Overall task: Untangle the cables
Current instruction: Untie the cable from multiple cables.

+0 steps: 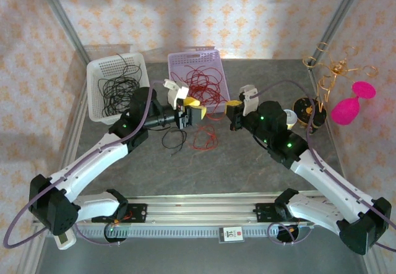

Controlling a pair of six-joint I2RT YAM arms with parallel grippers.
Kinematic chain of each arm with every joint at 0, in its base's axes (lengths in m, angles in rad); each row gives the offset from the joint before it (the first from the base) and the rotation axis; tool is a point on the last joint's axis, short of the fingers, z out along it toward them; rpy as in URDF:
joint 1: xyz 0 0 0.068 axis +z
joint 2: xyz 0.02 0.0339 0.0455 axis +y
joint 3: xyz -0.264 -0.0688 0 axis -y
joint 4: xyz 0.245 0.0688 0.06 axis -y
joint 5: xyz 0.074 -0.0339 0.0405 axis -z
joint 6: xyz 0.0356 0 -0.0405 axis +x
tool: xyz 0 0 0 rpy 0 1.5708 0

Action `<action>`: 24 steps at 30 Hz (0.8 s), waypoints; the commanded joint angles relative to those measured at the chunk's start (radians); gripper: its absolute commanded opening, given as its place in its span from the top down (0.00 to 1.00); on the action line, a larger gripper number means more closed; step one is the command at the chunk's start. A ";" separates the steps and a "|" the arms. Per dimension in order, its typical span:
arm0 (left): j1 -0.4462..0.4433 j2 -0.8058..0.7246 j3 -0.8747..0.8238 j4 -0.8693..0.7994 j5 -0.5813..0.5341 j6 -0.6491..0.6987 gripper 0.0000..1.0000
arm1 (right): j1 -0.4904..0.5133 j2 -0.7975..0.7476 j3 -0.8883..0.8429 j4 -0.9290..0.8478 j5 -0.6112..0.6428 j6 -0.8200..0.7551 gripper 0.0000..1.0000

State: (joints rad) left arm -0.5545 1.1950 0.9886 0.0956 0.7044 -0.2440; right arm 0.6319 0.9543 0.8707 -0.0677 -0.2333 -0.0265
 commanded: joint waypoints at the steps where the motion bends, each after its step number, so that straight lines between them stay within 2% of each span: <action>1: -0.015 0.027 -0.010 0.060 -0.022 -0.098 0.59 | 0.000 -0.005 0.037 0.002 -0.011 0.012 1.00; 3: -0.018 0.046 -0.001 0.039 -0.061 -0.137 0.60 | 0.001 -0.004 0.037 0.003 -0.011 0.013 1.00; 6: -0.024 0.060 -0.010 0.051 -0.124 -0.195 0.54 | -0.001 -0.003 0.036 0.007 -0.014 0.014 1.00; 11: -0.064 0.087 0.008 0.084 -0.119 -0.224 0.53 | 0.001 -0.005 0.028 0.014 -0.021 0.019 1.00; 13: -0.080 0.100 0.022 0.101 -0.120 -0.245 0.60 | 0.000 -0.003 0.023 0.017 -0.024 0.019 1.00; 16: -0.092 0.106 0.038 0.117 -0.140 -0.267 0.81 | 0.000 -0.006 0.010 0.024 -0.017 0.024 1.00; 19: -0.100 0.082 0.051 0.097 -0.195 -0.263 0.96 | 0.000 -0.007 -0.004 0.025 0.004 0.037 1.00; 20: -0.102 0.072 0.057 0.084 -0.218 -0.259 1.00 | 0.000 -0.008 -0.010 0.023 0.021 0.045 0.97; 24: -0.109 0.036 0.097 0.008 -0.262 -0.229 1.00 | -0.001 -0.019 -0.046 0.025 0.101 0.079 0.78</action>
State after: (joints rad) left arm -0.6548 1.2800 1.0260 0.1265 0.5003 -0.4961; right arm 0.6319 0.9535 0.8558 -0.0628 -0.2031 0.0154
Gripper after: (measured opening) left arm 0.051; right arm 0.196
